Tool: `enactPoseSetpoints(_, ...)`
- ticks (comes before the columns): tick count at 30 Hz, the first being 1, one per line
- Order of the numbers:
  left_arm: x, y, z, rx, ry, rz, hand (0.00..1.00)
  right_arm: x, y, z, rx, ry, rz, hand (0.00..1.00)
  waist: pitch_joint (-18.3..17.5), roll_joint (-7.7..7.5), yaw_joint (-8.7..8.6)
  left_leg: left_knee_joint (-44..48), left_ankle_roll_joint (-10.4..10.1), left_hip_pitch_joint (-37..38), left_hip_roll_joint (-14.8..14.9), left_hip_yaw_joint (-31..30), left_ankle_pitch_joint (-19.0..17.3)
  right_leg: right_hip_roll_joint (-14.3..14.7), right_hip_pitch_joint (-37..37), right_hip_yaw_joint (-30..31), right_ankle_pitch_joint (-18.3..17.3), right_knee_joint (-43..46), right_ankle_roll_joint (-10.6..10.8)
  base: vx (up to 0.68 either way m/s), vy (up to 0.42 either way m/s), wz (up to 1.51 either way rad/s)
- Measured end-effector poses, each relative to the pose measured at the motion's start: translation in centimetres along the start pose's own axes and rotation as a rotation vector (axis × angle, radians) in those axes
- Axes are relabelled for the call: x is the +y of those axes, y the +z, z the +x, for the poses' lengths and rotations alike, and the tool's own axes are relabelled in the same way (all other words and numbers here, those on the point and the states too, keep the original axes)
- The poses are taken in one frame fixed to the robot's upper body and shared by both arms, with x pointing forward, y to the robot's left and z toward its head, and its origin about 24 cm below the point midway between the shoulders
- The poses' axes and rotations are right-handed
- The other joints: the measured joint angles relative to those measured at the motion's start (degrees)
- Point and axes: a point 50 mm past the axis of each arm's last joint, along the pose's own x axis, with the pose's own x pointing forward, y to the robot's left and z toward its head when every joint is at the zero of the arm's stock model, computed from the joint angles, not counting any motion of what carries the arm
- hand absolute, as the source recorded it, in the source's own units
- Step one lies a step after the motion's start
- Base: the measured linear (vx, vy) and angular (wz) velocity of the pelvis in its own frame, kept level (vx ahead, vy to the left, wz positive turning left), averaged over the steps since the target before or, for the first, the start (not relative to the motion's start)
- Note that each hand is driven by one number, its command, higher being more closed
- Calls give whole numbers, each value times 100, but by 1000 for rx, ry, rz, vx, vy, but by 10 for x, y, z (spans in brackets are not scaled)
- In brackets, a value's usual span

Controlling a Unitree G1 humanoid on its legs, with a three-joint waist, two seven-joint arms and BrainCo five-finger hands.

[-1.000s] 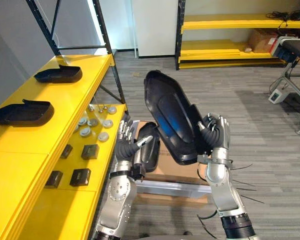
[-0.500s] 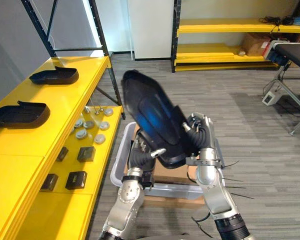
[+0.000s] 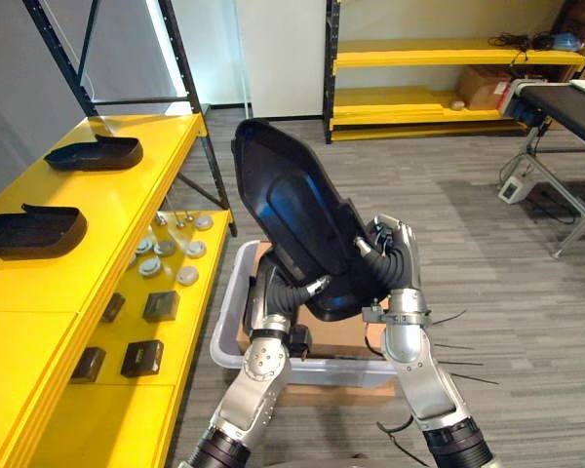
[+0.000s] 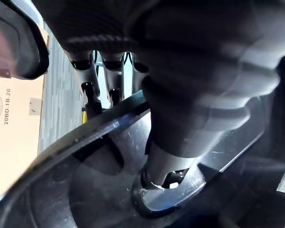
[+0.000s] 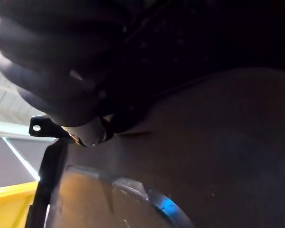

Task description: Walk over and take plastic housings, then place them on the shelf

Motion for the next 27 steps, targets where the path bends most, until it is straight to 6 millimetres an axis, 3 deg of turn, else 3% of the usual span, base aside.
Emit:
enactPoseSetpoints(9,11,7,5,-41,33,71,100,1,0,-6,11,116,163,0,-9,-6,13,-4,1,5,-2,-13,1,-1,4,8,15,-1,1,-19,-6,-1)
enactPoseSetpoints(14,17,24,7,-124,54,109,100,-16,20,-2,-75,165,447,0,-9,-6,19,-6,1,0,0,-50,1,0,17,-29,14,-1,2,-3,-7,2)
enactPoseSetpoints(16,21,25,8,-131,79,113,100,-32,35,-1,-170,145,572,0,-9,-6,17,-12,2,3,0,-61,1,-2,23,-42,13,-1,3,-1,-3,2)
enactPoseSetpoints(19,36,22,4,-117,151,121,100,-53,41,3,-234,51,672,0,-9,-6,2,-36,2,11,0,-61,1,0,28,-39,11,2,4,0,0,0)
enactPoseSetpoints(21,54,18,-1,-96,231,118,100,-80,32,3,-242,-79,696,0,-8,-6,3,-38,2,14,-2,-64,1,2,30,-41,6,4,9,0,0,0)
enactPoseSetpoints(27,79,9,-19,-53,344,122,100,-125,0,-9,-156,-329,613,0,-7,-8,-9,-41,2,7,-14,-80,1,2,27,-59,-3,3,19,0,0,0)
